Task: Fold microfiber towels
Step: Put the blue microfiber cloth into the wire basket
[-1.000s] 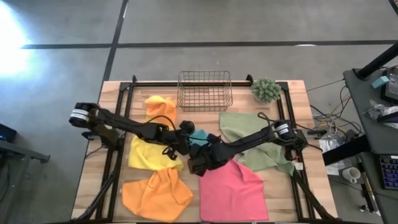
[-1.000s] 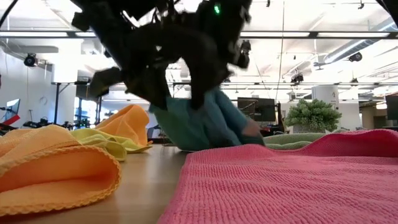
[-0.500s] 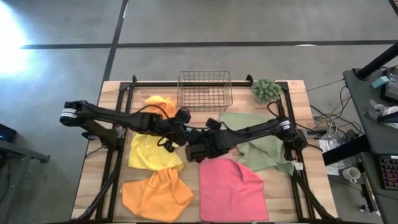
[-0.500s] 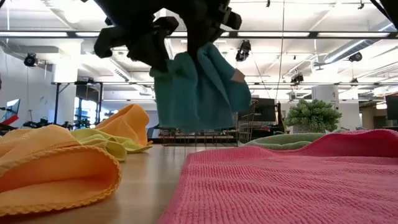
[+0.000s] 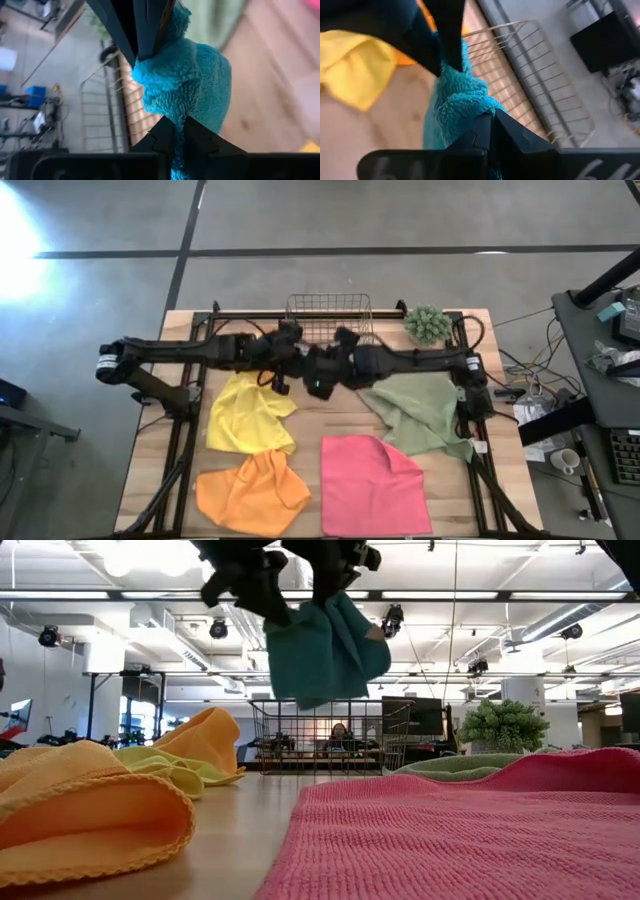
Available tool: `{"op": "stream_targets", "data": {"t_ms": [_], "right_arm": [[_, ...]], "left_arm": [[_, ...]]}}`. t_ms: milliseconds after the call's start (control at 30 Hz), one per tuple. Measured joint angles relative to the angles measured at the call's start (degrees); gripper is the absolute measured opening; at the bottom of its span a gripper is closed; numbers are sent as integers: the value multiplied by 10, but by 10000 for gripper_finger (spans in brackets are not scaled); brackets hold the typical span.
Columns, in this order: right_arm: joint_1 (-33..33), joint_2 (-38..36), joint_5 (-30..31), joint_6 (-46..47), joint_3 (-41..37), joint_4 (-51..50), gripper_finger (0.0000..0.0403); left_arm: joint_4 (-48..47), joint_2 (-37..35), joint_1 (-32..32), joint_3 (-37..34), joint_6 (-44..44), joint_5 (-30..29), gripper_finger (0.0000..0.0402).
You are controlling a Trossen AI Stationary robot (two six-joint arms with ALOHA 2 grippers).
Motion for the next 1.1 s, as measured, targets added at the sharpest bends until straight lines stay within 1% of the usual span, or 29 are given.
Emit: {"op": "stream_targets", "data": {"t_ms": [133,233,333,467,600,733,800,867,1000,1100], "right_arm": [[-48,-13,-19,-88,0,37,8],[-94,-17,-57,-146,0,60,8],[-140,-17,-108,-217,-1,89,8],[-202,-17,-193,-300,-3,135,8],[-259,-14,-272,-341,-4,162,8],[-303,-9,-342,-373,-6,189,8],[-321,0,-374,-385,-6,186,8],[-334,14,-393,-402,-7,186,8],[-350,39,-412,-435,-8,186,8],[-368,56,-442,-450,-9,189,8]], "left_arm": [[2,8,45,26,24,-1,12],[11,21,83,38,30,-1,12],[14,39,120,50,38,-1,12],[28,73,162,73,42,1,12],[44,115,191,90,44,4,12],[51,146,210,121,43,3,12],[52,163,218,135,43,0,12],[49,181,222,148,43,1,12],[52,210,234,167,47,1,12],[53,228,243,170,50,-14,12]]}}
